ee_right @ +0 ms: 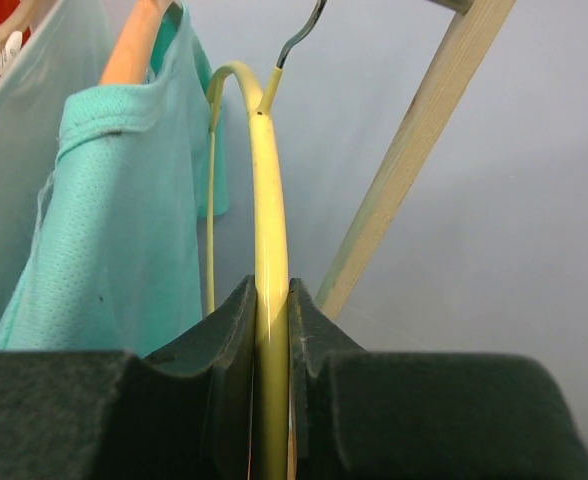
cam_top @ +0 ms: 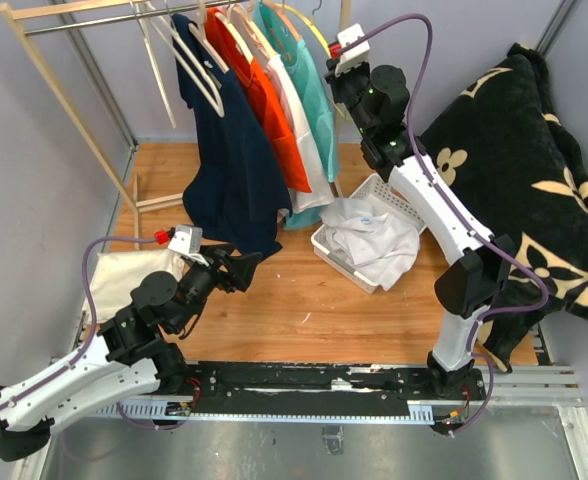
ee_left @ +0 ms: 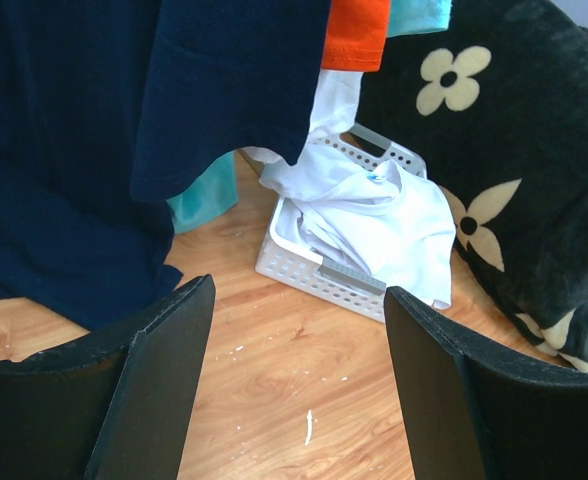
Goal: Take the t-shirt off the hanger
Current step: Place the hanger on the clothesline, then pick up the hanger from the clothesline.
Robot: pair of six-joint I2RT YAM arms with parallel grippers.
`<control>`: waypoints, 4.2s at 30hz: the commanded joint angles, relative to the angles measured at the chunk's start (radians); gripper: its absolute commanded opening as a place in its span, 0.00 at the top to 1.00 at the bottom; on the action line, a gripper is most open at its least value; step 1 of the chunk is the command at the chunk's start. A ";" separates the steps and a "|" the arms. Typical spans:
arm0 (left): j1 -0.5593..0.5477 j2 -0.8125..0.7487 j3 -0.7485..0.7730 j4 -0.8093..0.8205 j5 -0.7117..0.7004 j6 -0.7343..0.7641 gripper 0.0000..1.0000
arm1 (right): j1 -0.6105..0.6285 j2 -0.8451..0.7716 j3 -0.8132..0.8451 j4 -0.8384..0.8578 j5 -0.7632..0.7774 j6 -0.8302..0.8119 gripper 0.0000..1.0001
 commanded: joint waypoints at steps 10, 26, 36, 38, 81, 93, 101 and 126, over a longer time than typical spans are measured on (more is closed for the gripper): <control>-0.006 -0.008 0.003 0.020 -0.015 0.004 0.26 | -0.051 -0.024 0.040 0.027 -0.079 0.103 0.99; -0.007 -0.008 0.032 -0.001 -0.024 0.026 0.26 | -0.080 -0.231 -0.107 -0.065 -0.068 0.129 0.39; -0.007 -0.020 0.043 -0.031 -0.049 0.030 0.26 | -0.065 -0.329 -0.084 -0.200 -0.250 0.199 0.37; -0.007 -0.016 0.047 -0.030 -0.049 0.030 0.26 | -0.062 -0.306 -0.020 -0.271 -0.295 0.224 0.37; -0.007 0.004 0.012 0.043 -0.033 0.033 0.26 | -0.010 0.096 0.375 -0.348 -0.309 0.311 0.61; -0.007 0.001 0.012 0.045 -0.031 0.034 0.25 | -0.009 0.077 0.349 -0.321 -0.268 0.322 0.80; -0.007 0.006 0.016 0.046 -0.029 0.036 0.25 | 0.002 0.046 0.299 -0.254 -0.202 0.343 0.92; -0.007 0.048 0.035 0.083 -0.012 0.029 0.25 | 0.046 -0.136 0.088 -0.029 -0.086 0.300 0.99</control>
